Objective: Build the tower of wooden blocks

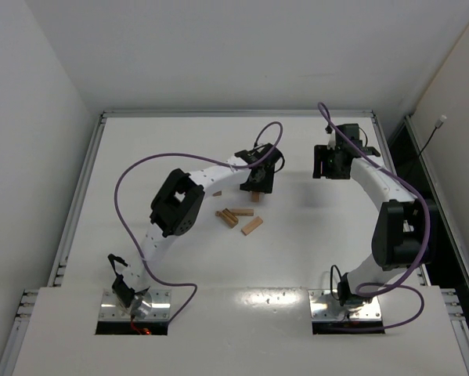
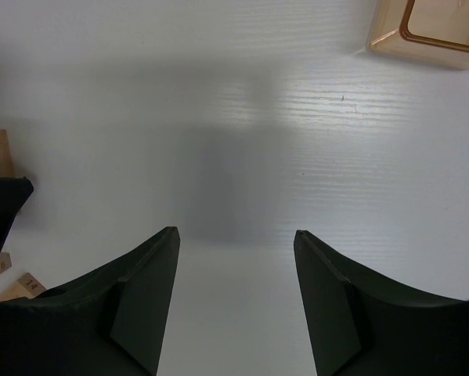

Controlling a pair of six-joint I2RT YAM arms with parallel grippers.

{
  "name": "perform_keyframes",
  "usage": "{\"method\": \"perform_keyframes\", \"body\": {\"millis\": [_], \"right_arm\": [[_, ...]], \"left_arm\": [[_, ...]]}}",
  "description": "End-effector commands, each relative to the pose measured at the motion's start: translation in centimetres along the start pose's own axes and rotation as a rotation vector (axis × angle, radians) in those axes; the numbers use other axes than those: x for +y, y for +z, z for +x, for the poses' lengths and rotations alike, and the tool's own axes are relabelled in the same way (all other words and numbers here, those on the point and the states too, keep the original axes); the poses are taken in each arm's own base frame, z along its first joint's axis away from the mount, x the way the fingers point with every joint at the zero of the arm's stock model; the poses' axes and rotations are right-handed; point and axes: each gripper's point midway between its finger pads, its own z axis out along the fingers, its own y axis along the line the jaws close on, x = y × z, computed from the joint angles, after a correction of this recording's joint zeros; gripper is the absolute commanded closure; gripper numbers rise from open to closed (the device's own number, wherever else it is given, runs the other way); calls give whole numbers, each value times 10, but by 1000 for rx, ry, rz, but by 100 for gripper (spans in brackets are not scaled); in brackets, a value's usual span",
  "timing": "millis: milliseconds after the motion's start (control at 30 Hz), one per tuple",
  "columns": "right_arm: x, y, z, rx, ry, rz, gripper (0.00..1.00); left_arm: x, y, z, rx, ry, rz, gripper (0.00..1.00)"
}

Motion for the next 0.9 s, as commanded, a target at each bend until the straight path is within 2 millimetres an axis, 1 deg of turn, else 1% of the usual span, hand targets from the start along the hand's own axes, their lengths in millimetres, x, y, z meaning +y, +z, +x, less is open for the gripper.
{"method": "perform_keyframes", "body": {"millis": [0, 33, 100, 133, 167, 200, 233, 267, 300, 333, 400, 433, 467, 500, 633, 667, 733, 867], "right_arm": [[-1, 4, -7, -22, 19, 0, 43], [-1, 4, -7, -22, 19, 0, 43], [-1, 3, -11, -31, 19, -1, 43], [-1, 3, -9, -22, 19, 0, 43], [-1, 5, -7, -13, 19, 0, 43], [-1, 6, -7, -13, 19, 0, 43], [-1, 6, -7, -13, 10, 0, 43], [-1, 6, -7, -13, 10, 0, 43], [-1, 6, -7, -13, 10, 0, 43], [-1, 6, -7, -13, 10, 0, 43], [-1, 6, -7, -13, 10, 0, 43], [-1, 6, -7, -13, 10, 0, 43], [-1, 6, -7, -13, 10, 0, 43], [-1, 6, -7, -13, 10, 0, 43], [-1, 6, -7, -13, 10, 0, 43], [-1, 6, -7, -13, 10, 0, 43], [-1, 6, -7, -13, 10, 0, 43], [0, 5, -7, -12, 1, -9, 43]], "left_arm": [[9, 16, 4, 17, -8, -17, 47], [12, 18, 0, 9, -17, -17, 47], [12, 18, 0, 9, -18, -17, 49], [13, 21, 3, 16, -15, -22, 50], [17, 23, 1, 15, -23, -27, 50], [15, 21, -3, 8, -25, -22, 53], [15, 21, -3, 8, -26, -22, 58], [15, 25, 2, 21, -23, -20, 61], [15, 25, 2, 22, -23, -20, 65], [16, 25, 2, 22, -14, -20, 72], [14, 25, 3, 27, -14, -12, 78], [12, 24, -1, 19, -16, -7, 80], [11, 23, 0, 25, -16, 2, 80], [11, 23, 0, 25, -16, 2, 76], [10, 24, -2, 17, -18, 7, 51], [10, 24, -2, 17, -18, 7, 37], [9, 20, -5, 10, -20, 12, 23], [6, 6, -16, -18, -18, 30, 22]]}}
